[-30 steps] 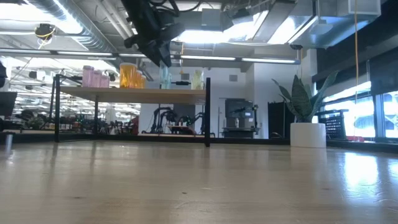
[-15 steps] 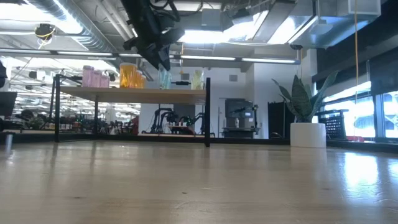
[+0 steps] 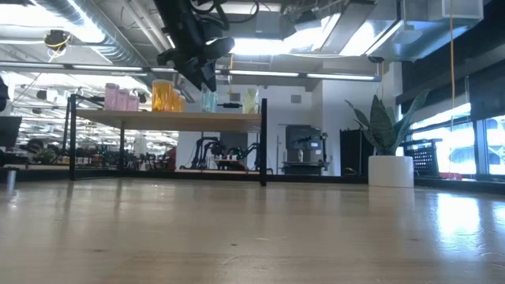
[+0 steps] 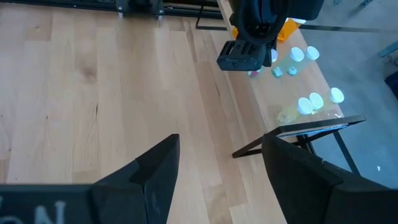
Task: Pick and place medicine bottles onto shelf by color
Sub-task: Put the blue pill bottle on the shelf aligned with the other blue pill bottles
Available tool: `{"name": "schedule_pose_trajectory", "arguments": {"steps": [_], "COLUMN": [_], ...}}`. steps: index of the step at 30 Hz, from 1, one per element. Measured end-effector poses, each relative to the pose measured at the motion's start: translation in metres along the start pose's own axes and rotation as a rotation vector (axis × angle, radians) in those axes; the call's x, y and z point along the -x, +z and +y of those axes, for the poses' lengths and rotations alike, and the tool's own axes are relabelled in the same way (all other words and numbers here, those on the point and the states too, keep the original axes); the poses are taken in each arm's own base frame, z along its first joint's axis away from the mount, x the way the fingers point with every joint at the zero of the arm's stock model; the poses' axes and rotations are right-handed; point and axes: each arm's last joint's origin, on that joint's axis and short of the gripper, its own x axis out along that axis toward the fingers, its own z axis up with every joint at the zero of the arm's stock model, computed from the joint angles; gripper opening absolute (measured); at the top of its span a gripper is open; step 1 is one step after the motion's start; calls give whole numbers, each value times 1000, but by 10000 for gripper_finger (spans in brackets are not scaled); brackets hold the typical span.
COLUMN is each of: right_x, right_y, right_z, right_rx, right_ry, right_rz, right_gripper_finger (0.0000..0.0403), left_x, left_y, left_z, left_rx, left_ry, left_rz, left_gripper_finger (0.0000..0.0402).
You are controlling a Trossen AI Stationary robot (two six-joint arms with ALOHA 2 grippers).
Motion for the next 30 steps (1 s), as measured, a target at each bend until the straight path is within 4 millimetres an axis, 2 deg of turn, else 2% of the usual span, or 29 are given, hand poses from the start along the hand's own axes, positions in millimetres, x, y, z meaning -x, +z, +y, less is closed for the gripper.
{"name": "schedule_pose_trajectory", "arguments": {"steps": [30], "right_x": [0], "right_y": [0], "right_z": [0], "right_rx": [0], "right_ry": [1], "right_rz": [1], "right_gripper_finger": [229], "left_x": [-6], "left_y": [5], "left_z": [8], "left_rx": [53], "left_ry": [5], "left_rz": [9], "left_gripper_finger": [113]}}
